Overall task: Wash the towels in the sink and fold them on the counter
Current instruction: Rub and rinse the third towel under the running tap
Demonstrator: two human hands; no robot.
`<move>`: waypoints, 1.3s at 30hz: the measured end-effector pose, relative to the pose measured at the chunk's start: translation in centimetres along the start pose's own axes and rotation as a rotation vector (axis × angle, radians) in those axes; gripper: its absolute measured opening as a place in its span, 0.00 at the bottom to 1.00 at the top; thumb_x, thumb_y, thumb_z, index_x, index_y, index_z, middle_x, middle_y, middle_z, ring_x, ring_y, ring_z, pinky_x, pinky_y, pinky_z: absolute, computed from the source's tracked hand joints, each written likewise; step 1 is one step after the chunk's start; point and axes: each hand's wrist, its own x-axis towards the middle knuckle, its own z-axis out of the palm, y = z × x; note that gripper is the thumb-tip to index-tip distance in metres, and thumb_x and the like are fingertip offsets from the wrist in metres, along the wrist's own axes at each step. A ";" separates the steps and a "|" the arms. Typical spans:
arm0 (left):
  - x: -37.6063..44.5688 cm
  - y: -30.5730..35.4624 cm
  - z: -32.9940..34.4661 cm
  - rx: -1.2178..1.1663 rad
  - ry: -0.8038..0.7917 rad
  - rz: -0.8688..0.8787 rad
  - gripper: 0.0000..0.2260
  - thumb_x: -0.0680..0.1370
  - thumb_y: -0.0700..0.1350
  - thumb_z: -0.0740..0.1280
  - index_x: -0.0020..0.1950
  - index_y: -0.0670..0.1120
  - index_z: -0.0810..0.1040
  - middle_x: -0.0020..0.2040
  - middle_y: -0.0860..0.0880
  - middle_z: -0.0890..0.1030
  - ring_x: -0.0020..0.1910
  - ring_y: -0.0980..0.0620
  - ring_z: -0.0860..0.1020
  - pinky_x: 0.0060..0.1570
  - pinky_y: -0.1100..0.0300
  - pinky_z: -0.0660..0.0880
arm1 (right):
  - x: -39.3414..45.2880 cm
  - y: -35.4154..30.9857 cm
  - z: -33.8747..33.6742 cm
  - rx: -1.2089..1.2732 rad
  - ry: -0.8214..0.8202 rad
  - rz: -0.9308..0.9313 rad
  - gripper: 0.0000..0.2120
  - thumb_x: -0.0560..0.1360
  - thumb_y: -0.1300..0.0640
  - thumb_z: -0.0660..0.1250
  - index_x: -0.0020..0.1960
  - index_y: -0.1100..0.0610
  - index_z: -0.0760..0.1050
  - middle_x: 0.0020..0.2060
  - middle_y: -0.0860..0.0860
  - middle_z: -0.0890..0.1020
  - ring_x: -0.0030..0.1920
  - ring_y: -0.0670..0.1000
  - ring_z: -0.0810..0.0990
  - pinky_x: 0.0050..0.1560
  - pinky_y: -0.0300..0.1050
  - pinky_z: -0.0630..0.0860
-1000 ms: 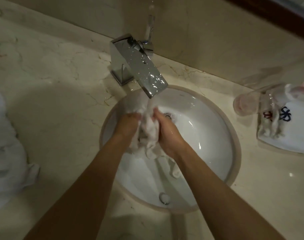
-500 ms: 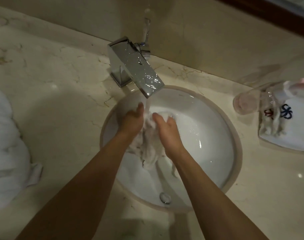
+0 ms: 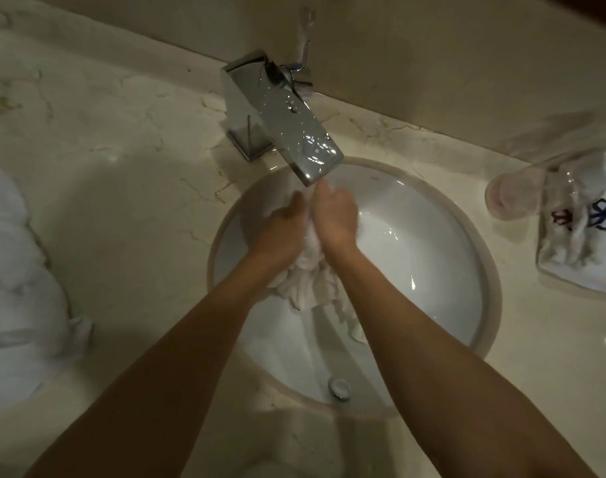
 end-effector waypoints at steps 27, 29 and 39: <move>-2.8 -5.8 -1.8 -0.772 -0.115 -0.439 0.13 0.81 0.40 0.61 0.58 0.35 0.80 0.46 0.39 0.83 0.43 0.45 0.82 0.42 0.55 0.81 | -5.7 8.3 -5.1 1.000 -0.437 0.587 0.17 0.72 0.64 0.59 0.58 0.65 0.79 0.49 0.60 0.82 0.46 0.56 0.82 0.48 0.48 0.80; -3.1 -5.1 -2.7 -0.830 -0.274 -0.529 0.12 0.75 0.37 0.59 0.46 0.35 0.82 0.39 0.40 0.82 0.38 0.46 0.81 0.38 0.58 0.78 | -6.4 9.9 -5.7 0.969 -0.513 0.705 0.21 0.78 0.55 0.60 0.67 0.64 0.74 0.57 0.61 0.80 0.55 0.59 0.81 0.57 0.51 0.77; -0.2 1.1 -1.6 -0.402 0.022 -0.097 0.07 0.72 0.46 0.71 0.44 0.43 0.81 0.45 0.41 0.82 0.45 0.44 0.80 0.49 0.57 0.77 | -3.4 3.2 -5.0 1.004 -0.400 0.346 0.12 0.75 0.63 0.57 0.49 0.64 0.79 0.46 0.61 0.82 0.48 0.59 0.81 0.55 0.53 0.76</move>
